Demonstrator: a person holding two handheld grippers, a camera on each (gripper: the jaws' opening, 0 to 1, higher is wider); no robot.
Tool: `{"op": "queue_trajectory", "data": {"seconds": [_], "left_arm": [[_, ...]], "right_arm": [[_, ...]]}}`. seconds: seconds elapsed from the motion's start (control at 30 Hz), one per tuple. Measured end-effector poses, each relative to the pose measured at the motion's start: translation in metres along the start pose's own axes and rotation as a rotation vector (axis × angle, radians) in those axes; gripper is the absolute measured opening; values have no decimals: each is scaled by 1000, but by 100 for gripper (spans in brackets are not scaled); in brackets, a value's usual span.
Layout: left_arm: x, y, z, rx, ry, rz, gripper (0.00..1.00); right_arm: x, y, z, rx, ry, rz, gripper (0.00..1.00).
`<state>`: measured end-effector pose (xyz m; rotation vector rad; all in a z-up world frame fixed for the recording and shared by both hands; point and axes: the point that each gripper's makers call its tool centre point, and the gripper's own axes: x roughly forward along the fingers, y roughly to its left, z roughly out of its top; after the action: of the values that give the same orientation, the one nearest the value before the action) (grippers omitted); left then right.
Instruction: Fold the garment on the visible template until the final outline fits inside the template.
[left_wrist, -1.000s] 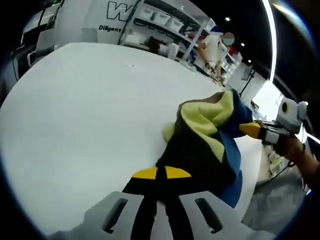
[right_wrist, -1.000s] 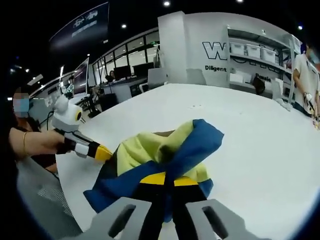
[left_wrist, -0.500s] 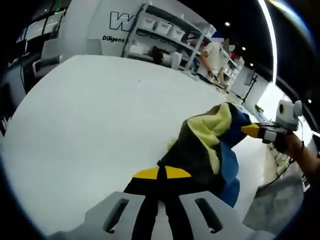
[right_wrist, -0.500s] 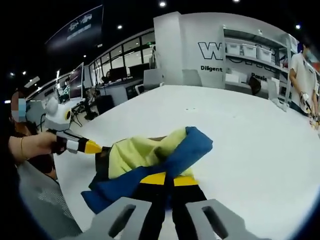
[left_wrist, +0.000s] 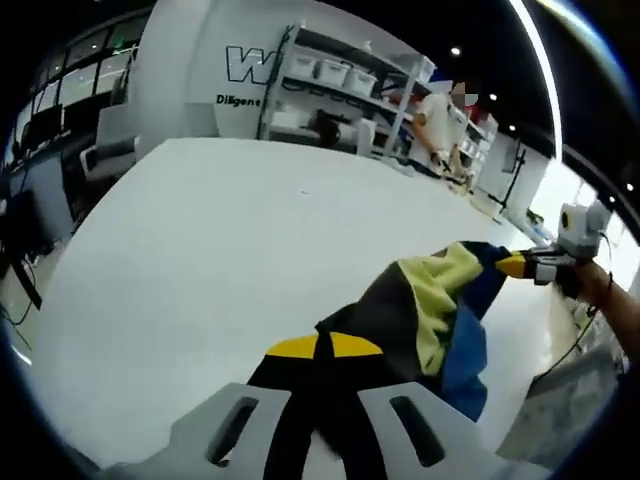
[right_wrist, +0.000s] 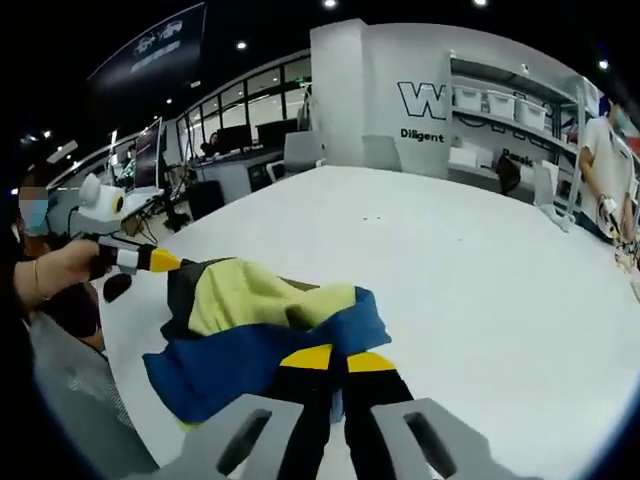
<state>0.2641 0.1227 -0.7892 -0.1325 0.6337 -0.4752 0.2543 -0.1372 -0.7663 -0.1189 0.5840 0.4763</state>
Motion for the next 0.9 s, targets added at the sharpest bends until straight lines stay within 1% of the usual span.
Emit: {"op": "queue_trajectory", "data": {"seconds": [0.07, 0.13, 0.2, 0.3, 0.5, 0.57, 0.67, 0.77, 0.9], "left_arm": [[-3, 7, 2, 4, -3, 12, 0], [-4, 9, 4, 7, -7, 17, 0], [-9, 15, 13, 23, -33, 32, 0], [-14, 23, 23, 31, -52, 51, 0], [-17, 40, 35, 36, -68, 82, 0], [-17, 48, 40, 37, -73, 95, 0], [-16, 56, 45, 38, -81, 109, 0], [-14, 62, 50, 49, -80, 127, 0], [-14, 64, 60, 65, -107, 133, 0]], "right_arm": [[0, -2, 3, -4, 0, 2, 0], [1, -3, 6, -14, 7, 10, 0], [1, -2, 8, -26, 11, 16, 0], [4, -1, 15, -52, 10, 27, 0], [11, -3, 20, -99, 37, 24, 0], [14, -6, 23, -113, 46, 11, 0], [18, -13, 24, -110, 55, -24, 0], [22, -15, 26, -107, 54, -45, 0], [24, -16, 34, -126, 26, -75, 0]]}}
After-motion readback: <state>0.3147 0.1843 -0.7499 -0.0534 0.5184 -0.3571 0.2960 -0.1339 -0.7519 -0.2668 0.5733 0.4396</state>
